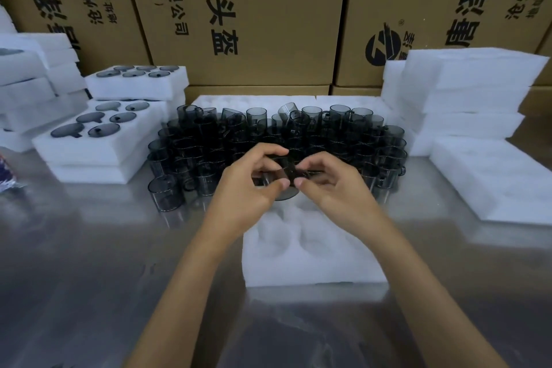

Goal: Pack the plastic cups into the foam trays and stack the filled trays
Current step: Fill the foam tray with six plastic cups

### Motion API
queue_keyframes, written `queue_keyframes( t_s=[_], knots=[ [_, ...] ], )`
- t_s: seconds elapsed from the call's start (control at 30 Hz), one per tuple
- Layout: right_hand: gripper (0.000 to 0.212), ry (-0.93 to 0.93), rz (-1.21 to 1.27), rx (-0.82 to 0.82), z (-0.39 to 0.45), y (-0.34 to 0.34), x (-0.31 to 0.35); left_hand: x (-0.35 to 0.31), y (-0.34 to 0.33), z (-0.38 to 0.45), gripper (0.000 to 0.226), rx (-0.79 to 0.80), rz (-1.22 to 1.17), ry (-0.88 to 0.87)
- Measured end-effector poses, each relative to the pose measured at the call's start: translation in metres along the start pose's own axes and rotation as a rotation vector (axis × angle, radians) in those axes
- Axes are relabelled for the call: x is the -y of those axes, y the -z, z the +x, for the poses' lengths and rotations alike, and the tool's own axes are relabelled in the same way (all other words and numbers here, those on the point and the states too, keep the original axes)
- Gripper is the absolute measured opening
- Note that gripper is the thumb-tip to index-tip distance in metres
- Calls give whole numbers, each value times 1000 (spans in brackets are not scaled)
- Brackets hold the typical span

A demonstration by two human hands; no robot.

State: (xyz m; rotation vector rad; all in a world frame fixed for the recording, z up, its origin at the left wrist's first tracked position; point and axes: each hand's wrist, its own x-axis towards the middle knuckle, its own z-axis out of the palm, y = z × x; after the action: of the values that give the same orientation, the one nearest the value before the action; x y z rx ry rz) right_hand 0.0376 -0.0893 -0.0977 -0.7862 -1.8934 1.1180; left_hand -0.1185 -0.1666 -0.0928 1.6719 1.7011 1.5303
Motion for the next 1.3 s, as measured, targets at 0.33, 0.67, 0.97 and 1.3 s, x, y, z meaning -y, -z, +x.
queue_keyframes(
  t_s=[0.33,0.67,0.97,1.3],
  knots=[
    [34,199,221,-122,-5,-7,-19,19,-9,1,59,-52,105,-82],
    [11,-24,287,-168,-10,-10,-18,16,-10,0,73,4,78,-44],
    [23,-61,-86,93,-19,-15,-17,29,18,6,62,246,-179,207],
    [28,-53,-202,208,-19,-16,-18,41,31,4,57,314,-202,296]
  ],
)
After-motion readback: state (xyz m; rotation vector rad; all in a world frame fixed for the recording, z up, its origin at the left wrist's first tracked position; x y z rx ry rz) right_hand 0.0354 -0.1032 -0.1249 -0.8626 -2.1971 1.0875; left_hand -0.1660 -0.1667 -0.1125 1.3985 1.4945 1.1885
